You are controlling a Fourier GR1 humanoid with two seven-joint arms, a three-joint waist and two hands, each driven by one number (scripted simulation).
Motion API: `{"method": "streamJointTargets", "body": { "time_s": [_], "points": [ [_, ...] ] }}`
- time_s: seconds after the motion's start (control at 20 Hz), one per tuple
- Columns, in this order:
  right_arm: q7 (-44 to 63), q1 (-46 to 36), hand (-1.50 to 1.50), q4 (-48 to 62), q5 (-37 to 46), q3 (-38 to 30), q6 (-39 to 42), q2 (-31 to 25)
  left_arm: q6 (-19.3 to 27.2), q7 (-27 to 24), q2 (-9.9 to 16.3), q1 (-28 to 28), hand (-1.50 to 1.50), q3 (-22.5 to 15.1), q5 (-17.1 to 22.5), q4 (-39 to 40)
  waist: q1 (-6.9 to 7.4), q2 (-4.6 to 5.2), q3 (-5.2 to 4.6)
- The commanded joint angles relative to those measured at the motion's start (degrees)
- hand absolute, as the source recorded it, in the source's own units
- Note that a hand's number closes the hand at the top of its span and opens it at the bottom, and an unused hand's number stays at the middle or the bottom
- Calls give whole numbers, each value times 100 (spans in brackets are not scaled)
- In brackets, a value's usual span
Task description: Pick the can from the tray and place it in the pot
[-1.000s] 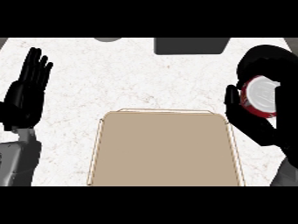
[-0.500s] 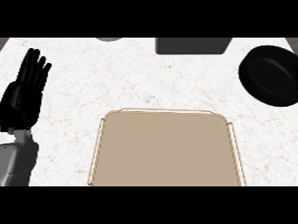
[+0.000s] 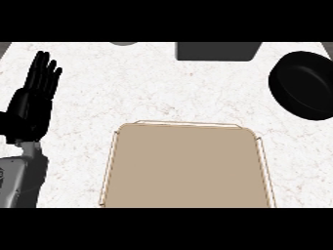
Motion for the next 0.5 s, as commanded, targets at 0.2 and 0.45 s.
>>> {"method": "streamJointTargets", "body": {
  "time_s": [0.2,0.45],
  "points": [
    [-1249,-1218,150,3054,416,60,-1165,-326,-220,-109,50,-112,0,63,101,242,120,44,2],
    [-1546,-1490,150,4140,627,170,-1027,-701,-50,-143,-48,-193,0,55,-21,354,98,46,1]
  ]
}}
